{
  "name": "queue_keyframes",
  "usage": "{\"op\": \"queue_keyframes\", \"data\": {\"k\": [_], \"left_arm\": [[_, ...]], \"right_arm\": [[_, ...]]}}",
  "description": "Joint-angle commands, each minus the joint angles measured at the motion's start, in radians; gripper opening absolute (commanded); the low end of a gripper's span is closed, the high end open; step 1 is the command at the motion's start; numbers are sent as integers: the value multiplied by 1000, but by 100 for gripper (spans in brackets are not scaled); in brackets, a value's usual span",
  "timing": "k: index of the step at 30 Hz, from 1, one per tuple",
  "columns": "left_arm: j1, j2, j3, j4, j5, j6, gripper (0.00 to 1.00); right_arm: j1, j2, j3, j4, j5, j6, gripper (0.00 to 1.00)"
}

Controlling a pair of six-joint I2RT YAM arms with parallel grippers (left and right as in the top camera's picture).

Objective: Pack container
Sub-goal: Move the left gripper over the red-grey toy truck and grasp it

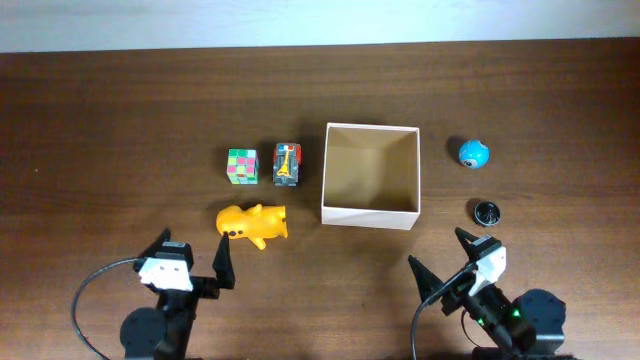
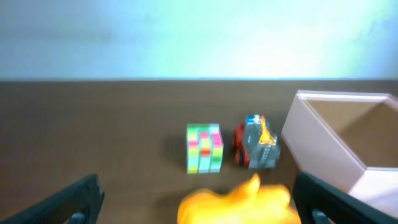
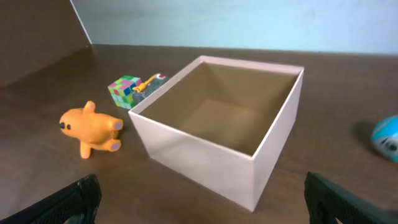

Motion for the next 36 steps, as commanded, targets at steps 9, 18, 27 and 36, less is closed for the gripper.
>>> {"op": "queue_keyframes", "data": {"k": [9, 18, 27, 36], "left_arm": [[7, 596, 407, 93, 30, -10, 99], [7, 1125, 992, -154, 213, 20, 99], [7, 1439, 1310, -407, 263, 55, 99], [-7, 1548, 1310, -508, 152, 66, 99]], "right_arm": [[-8, 464, 475, -199, 173, 30, 99], [-8, 925, 1030, -557, 318, 30, 99], [-9, 1183, 1255, -667, 314, 34, 99], [-137, 1306, 1254, -771, 493, 300, 99]]}}
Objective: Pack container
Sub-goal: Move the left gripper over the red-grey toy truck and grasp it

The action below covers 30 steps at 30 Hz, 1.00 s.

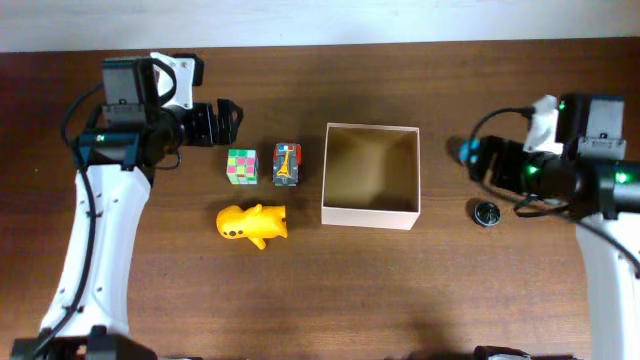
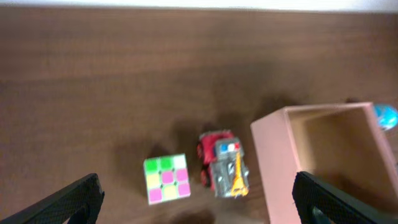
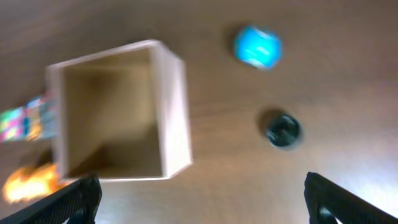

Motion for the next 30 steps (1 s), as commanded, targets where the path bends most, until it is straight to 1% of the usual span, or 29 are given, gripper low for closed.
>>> {"op": "queue_keyframes", "data": {"k": [1, 4, 7, 9, 11, 14, 15, 18, 21, 24, 26, 27, 30], "left_arm": [[-15, 51, 20, -33, -87, 24, 99], [-44, 98, 21, -53, -108, 77, 99], [-81, 137, 22, -64, -111, 84, 99], [-117, 159, 25, -56, -112, 115, 99], [-155, 175, 33, -45, -150, 113, 100], [-218, 194, 33, -13, -217, 32, 99], [-243, 201, 33, -1, -221, -4, 99], [-299, 223, 33, 35, -226, -53, 100], [-345, 262, 33, 54, -276, -79, 95], [-372, 313, 33, 46, -349, -110, 93], [-377, 343, 33, 46, -352, -132, 89], [-376, 353, 33, 46, -354, -147, 83], [-375, 371, 33, 52, -365, -184, 81]], "right_arm": [[-74, 45, 18, -23, 84, 95, 99], [-115, 83, 18, -45, 85, 95, 99], [-138, 119, 18, -66, 85, 95, 99], [-143, 137, 17, -74, 85, 94, 99], [-143, 152, 15, -74, 85, 94, 99], [-143, 165, 15, -74, 85, 94, 99], [-143, 167, 15, -74, 85, 94, 99], [-143, 170, 15, -74, 85, 94, 98], [-143, 170, 15, -74, 87, 94, 99], [-143, 170, 15, -81, 93, 94, 99], [-143, 170, 15, -89, 93, 87, 99], [-143, 170, 15, -93, 93, 87, 99], [-143, 170, 11, -103, 93, 87, 99]]}}
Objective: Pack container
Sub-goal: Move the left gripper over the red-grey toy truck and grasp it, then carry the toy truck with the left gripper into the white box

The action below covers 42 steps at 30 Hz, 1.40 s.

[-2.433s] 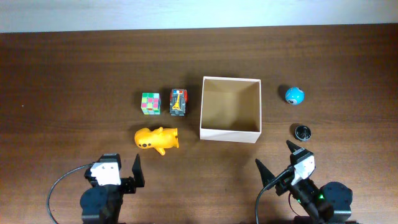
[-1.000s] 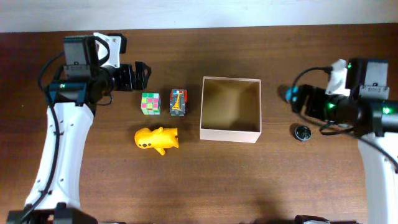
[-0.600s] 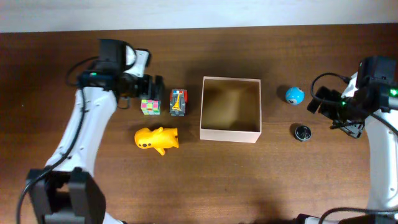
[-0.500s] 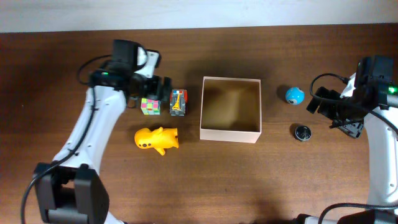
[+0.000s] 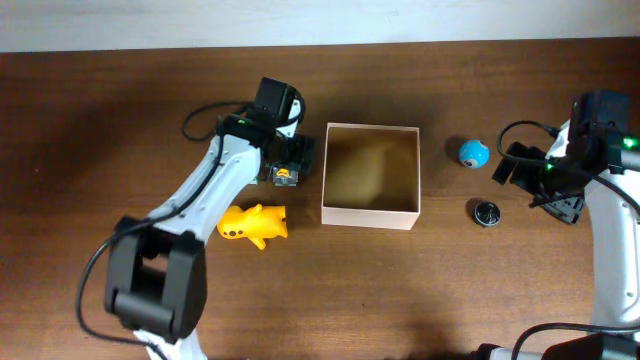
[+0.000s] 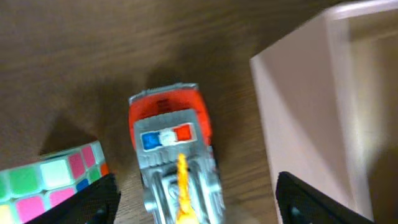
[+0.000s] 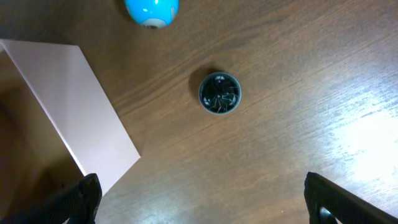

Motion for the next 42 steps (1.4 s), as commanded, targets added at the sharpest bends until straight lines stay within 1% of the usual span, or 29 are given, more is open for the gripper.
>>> {"op": "queue_keyframes", "data": {"k": [1, 3, 8, 10, 13, 40, 42], "left_arm": [[3, 16, 16, 6, -58, -67, 80], [3, 25, 16, 8, -75, -67, 79], [-3, 72, 16, -6, -25, -67, 77], [-9, 85, 16, -9, -22, -67, 75], [-11, 96, 16, 2, -23, -67, 75], [-11, 133, 16, 29, -22, -72, 75], [-8, 138, 16, 32, -21, -92, 75]], "right_arm": [[-7, 3, 9, -5, 20, 5, 99], [-7, 3, 2, -4, 20, 5, 99], [-7, 3, -22, 2, 20, 5, 99], [-7, 3, -26, 0, 20, 5, 99], [-7, 3, -26, -2, 20, 5, 99], [-7, 3, -26, -16, 20, 5, 99], [-7, 3, -26, -18, 20, 5, 99]]}}
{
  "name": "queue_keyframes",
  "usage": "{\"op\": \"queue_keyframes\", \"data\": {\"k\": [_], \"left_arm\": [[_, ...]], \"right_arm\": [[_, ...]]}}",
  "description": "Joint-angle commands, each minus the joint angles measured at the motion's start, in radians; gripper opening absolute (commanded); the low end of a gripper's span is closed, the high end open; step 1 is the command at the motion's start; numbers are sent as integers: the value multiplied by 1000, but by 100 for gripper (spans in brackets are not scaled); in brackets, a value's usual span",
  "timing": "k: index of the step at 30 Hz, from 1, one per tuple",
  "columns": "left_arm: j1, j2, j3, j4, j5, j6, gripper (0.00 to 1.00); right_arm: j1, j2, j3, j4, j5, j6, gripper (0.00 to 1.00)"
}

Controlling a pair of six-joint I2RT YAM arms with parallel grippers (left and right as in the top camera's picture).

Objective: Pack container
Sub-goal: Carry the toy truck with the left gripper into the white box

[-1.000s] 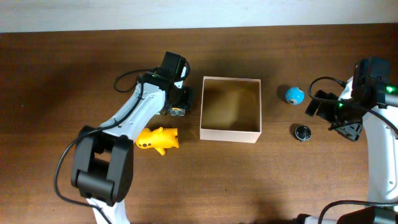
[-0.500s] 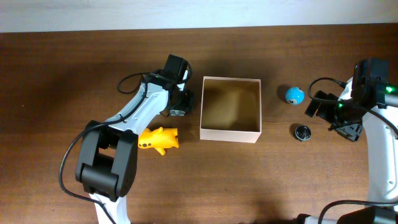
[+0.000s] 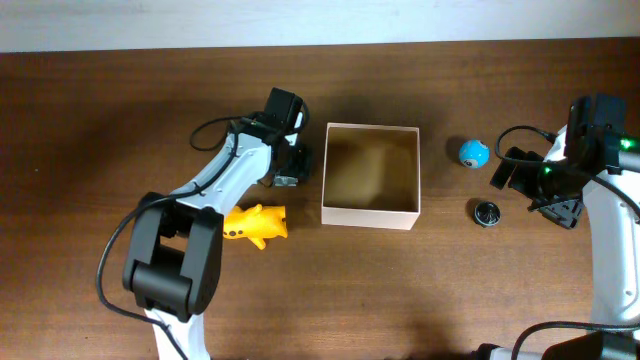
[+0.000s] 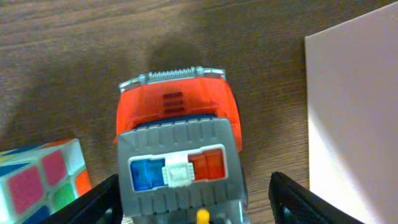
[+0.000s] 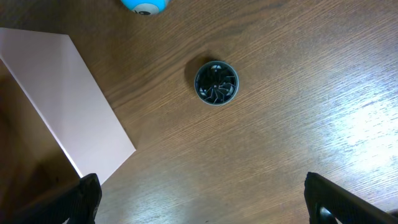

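An open pale pink box stands mid-table; its wall shows in the left wrist view and the right wrist view. A red and grey toy truck sits just left of it. My left gripper is open, with a finger on either side of the truck. A small black round cap and a blue ball lie right of the box. My right gripper hangs open above bare table near the cap, holding nothing.
A colourful puzzle cube sits left of the truck, mostly under my left arm in the overhead view. A yellow toy animal lies in front of them. The table's back edge meets a pale wall.
My left gripper is closer to the truck, which now fills more of the left wrist view between the open fingers. The right gripper has barely shifted.
Both grippers were open and low at the table's front edge. Then both were up over the table, the left near the cube and truck, the right near the ball and cap. After that the left was at the truck, and now straddles it.
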Motion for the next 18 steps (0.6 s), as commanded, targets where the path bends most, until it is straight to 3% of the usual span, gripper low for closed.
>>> {"op": "queue_keyframes", "data": {"k": [1, 18], "left_arm": [[1, 23, 16, 6, 12, -36, 75], [13, 42, 16, 9, 11, -36, 63]], "right_arm": [[-7, 3, -7, -7, 20, 5, 99], [-7, 3, -7, -7, 46, 5, 99]]}}
